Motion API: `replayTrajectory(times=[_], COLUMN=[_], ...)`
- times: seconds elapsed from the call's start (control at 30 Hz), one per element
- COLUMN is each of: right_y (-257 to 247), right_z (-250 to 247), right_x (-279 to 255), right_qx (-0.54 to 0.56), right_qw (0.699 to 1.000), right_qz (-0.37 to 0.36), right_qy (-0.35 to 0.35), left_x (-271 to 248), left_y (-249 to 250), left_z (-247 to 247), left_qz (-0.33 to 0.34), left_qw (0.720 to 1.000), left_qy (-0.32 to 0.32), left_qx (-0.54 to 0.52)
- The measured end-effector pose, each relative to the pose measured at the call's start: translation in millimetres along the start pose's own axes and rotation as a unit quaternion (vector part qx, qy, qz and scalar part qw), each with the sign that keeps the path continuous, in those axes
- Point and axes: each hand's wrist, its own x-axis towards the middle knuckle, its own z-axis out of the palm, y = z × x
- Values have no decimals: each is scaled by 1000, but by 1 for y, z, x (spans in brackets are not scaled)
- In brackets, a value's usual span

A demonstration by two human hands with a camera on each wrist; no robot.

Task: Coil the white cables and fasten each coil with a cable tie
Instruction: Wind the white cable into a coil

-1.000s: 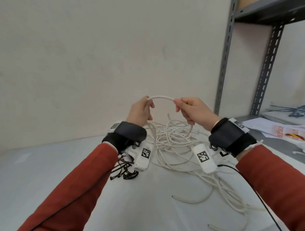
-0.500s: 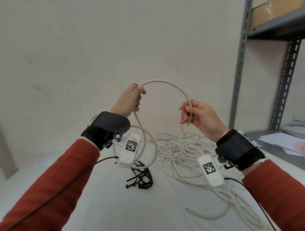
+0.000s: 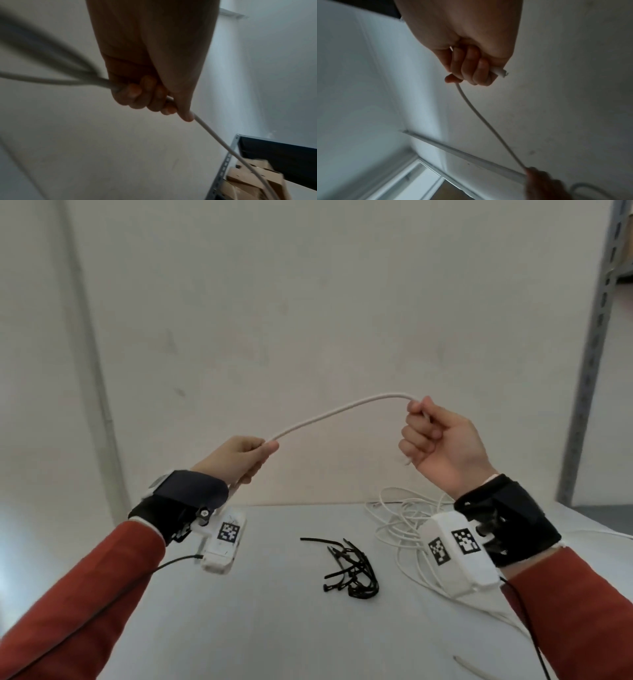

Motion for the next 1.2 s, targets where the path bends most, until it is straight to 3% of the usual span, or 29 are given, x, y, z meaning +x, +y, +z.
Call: replayTrajectory(times=[0.17, 0.33, 0.43, 0.57, 0.63, 0.7, 0.77, 0.83, 0.97, 1.03, 1.1, 1.2], right_y=[9, 18, 25, 43, 54, 66, 77, 86, 91, 89, 86, 77], right_z=[8, 11, 14, 19, 20, 21, 16, 8, -2, -2, -2, -2], right_x=[9, 19, 25, 32, 35, 34, 31, 26, 12, 8, 5, 1], right_qx=[143, 223, 224, 135, 16, -155, -317, -478, -740, -797, -807, -785], right_qw=[990, 969, 963, 973, 979, 965, 924, 851, 625, 546, 531, 558], right_qz=[-18, -103, -143, -170, -187, -202, -210, -214, -162, -126, -85, -42], right_qy=[-3, 26, 52, 84, 81, 69, 28, -40, -188, -225, -245, -264], left_x=[-18, -34, -48, -62, -67, -71, -72, -73, -75, -73, -70, -65], left_y=[-43, -72, -72, -57, -50, -43, -34, -26, -17, -14, -11, -9], left_z=[-11, -8, 0, 15, 21, 24, 25, 24, 19, 16, 11, 0], left_qz=[-18, -4, 72, 140, 161, 184, 211, 236, 300, 322, 334, 334], left_qw=[999, 980, 950, 897, 874, 866, 866, 862, 853, 847, 842, 842], left_qy=[-26, -30, -52, -89, -105, -114, -113, -118, -119, -114, -101, -86], left_qx=[-29, 196, 299, 410, 446, 451, 438, 433, 411, 406, 412, 415])
